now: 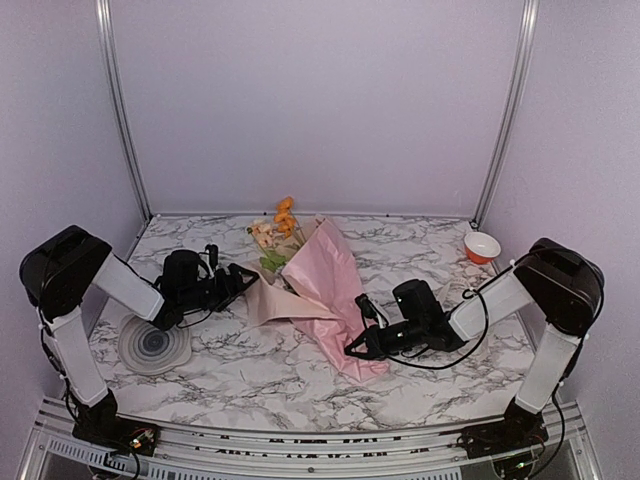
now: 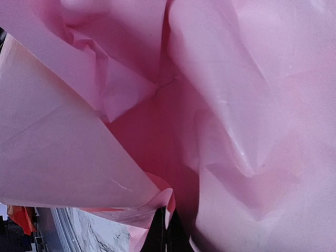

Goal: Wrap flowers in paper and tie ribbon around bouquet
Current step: Fold the 2/3-folded wrapping paper at the center of the board.

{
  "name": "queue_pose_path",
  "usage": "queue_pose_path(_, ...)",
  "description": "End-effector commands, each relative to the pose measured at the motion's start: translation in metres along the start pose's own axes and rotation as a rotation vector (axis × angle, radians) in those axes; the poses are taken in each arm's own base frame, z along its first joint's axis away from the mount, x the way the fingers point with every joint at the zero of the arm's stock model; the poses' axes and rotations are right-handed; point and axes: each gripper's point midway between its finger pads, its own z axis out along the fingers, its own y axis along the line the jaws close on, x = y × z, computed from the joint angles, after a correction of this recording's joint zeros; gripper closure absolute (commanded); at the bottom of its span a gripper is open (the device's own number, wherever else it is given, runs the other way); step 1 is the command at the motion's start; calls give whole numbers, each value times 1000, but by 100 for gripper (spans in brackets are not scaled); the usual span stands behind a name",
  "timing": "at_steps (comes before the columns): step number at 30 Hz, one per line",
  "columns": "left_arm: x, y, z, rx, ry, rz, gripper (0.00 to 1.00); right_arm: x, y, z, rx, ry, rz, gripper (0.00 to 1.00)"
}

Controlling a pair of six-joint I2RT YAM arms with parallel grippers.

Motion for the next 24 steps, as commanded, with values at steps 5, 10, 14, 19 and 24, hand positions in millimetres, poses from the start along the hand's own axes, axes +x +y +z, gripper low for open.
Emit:
queue_pose_path(5,17,-10,0,155,68,-54,14,-3,-6,1,44,9,-2,100)
queue_pose_path(10,22,14,-14,90,49,-52,14,-1,-6,1,44,12,-4,100)
queue_pose_path(14,10,6,-24,178,12,-35,13,1,-7,2,47,20,-6,100)
queue_pose_path(19,-10,-27,-36,387,-57,-56,12,0,-7,2,51,16,-3,100)
queue_pose_path(24,-1,-15,-36,411,-53,-145,16,-2,-5,2,57,18,-9,100)
